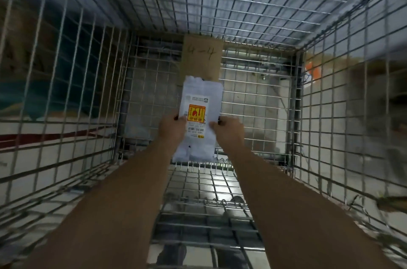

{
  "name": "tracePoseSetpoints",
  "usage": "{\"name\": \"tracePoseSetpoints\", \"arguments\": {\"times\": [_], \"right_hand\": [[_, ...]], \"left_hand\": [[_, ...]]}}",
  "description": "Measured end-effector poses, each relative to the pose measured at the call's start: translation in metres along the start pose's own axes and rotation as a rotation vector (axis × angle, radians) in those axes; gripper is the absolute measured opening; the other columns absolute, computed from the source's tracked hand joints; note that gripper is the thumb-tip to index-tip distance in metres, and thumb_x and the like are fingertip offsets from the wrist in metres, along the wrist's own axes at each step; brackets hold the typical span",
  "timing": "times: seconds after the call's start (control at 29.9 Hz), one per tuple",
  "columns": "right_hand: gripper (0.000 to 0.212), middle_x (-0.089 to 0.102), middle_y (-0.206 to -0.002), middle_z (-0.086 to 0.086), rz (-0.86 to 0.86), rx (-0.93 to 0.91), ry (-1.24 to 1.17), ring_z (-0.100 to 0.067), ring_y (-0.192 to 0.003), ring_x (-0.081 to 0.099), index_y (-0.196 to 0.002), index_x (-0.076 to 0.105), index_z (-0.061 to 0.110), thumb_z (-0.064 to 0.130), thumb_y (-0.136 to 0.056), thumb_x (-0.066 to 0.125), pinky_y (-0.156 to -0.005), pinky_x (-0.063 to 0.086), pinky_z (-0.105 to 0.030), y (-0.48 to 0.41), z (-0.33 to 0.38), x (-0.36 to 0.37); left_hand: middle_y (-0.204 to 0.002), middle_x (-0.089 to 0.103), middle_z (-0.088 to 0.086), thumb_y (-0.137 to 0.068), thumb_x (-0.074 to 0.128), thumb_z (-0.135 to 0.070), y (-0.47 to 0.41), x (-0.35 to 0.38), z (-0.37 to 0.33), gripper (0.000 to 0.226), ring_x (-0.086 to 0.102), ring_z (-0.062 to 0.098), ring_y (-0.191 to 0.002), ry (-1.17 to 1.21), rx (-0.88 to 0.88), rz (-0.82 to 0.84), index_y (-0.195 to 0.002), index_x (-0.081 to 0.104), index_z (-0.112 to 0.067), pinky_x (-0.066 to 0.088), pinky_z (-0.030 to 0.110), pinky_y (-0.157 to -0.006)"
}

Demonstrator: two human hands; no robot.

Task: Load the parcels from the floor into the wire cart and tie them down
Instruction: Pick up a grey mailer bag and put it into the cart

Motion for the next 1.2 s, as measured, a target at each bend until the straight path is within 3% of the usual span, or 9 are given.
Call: {"name": "tracePoseSetpoints", "arguments": {"times": [0.07,0.2,0.3,0.5,0.63,0.77,0.97,1.1,1.2], "right_hand": [[0.019,0.079,-0.09,-0.001,0.007,0.016,-0.017,-0.02,-0.079,0.073,-0.104,0.08,0.016,0.024,-0.094,0.065,-0.065,0.053,-0.023,-0.012,-0.016,0.016],[0.022,0.078,-0.103,0.0,0.034,0.034,-0.006,-0.01,-0.07,0.064,-0.113,0.076,0.016,0.022,-0.096,0.063,-0.053,0.038,-0.016,-0.04,-0.04,0.044],[0.026,0.077,-0.111,-0.002,0.038,0.014,0.003,-0.014,-0.079,0.062,-0.12,0.074,0.016,0.024,-0.097,0.063,-0.053,0.035,-0.013,-0.058,-0.048,0.063],[0.024,0.075,-0.108,-0.006,0.052,0.003,0.067,-0.013,-0.071,0.052,-0.117,0.072,0.009,0.02,-0.098,0.063,-0.042,0.032,0.0,-0.077,-0.061,0.091],[0.024,0.075,-0.109,-0.003,0.057,0.045,0.085,-0.018,-0.084,0.065,-0.117,0.073,0.012,0.021,-0.097,0.063,-0.049,0.033,-0.01,-0.086,-0.072,0.106],[0.026,0.077,-0.109,-0.005,0.057,0.088,0.079,-0.018,-0.08,0.063,-0.117,0.074,0.014,0.015,-0.095,0.061,-0.053,0.037,-0.015,-0.092,-0.082,0.112],[0.023,0.073,-0.102,-0.008,0.076,0.161,0.097,-0.028,-0.087,0.068,-0.11,0.07,0.008,0.019,-0.091,0.062,-0.064,0.043,-0.025,-0.093,-0.093,0.119],[0.028,0.07,-0.108,-0.013,0.098,0.177,0.047,-0.033,-0.095,0.069,-0.115,0.064,0.006,0.02,-0.091,0.064,-0.066,0.045,-0.029,-0.09,-0.092,0.122],[0.029,0.07,-0.113,-0.013,0.112,0.158,0.044,-0.034,-0.096,0.069,-0.118,0.063,0.006,0.019,-0.092,0.063,-0.068,0.053,-0.032,-0.087,-0.088,0.123]], "left_hand": [[-0.102,0.073,0.007,-0.106,0.058,-0.02,-0.016,0.008,0.018,0.025,0.066,0.014,-0.074,-0.017,0.001,-0.012,-0.123,0.072,-0.01,0.051,0.025,-0.058],[-0.112,0.072,0.009,-0.107,0.053,-0.017,-0.04,0.023,0.04,0.027,0.064,0.014,-0.077,-0.101,0.024,-0.024,-0.127,0.069,-0.007,0.045,0.014,-0.047],[-0.113,0.072,0.011,-0.108,0.051,-0.018,-0.057,0.029,0.059,0.026,0.069,0.026,-0.094,-0.117,0.008,-0.037,-0.124,0.069,-0.008,0.049,0.02,-0.059],[-0.107,0.074,0.01,-0.107,0.052,-0.023,-0.098,0.032,0.085,0.026,0.071,0.028,-0.093,-0.179,0.013,-0.041,-0.119,0.071,-0.009,0.058,0.034,-0.078],[-0.115,0.074,0.013,-0.107,0.052,-0.021,-0.106,0.038,0.101,0.026,0.073,0.032,-0.102,-0.156,-0.011,-0.028,-0.123,0.069,-0.008,0.058,0.034,-0.078],[-0.115,0.072,0.008,-0.108,0.051,-0.022,-0.105,0.044,0.104,0.027,0.068,0.023,-0.095,-0.2,0.007,0.013,-0.127,0.066,-0.01,0.047,0.02,-0.059],[-0.125,0.071,0.013,-0.106,0.054,-0.019,-0.113,0.057,0.103,0.026,0.071,0.032,-0.109,-0.195,0.018,0.106,-0.129,0.065,-0.012,0.058,0.035,-0.078],[-0.128,0.069,0.013,-0.105,0.057,-0.019,-0.115,0.059,0.105,0.028,0.069,0.034,-0.113,-0.237,0.016,0.112,-0.132,0.061,-0.011,0.057,0.036,-0.08],[-0.13,0.068,0.014,-0.105,0.057,-0.018,-0.116,0.06,0.107,0.029,0.069,0.036,-0.113,-0.294,-0.003,0.088,-0.133,0.057,-0.01,0.053,0.028,-0.069]]}}
Point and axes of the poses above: each hand's wrist, its own y-axis away from the middle knuckle, its own x-axis out of the palm, z = x × y, the point moved 6 cm from there along -y, towards the middle knuckle
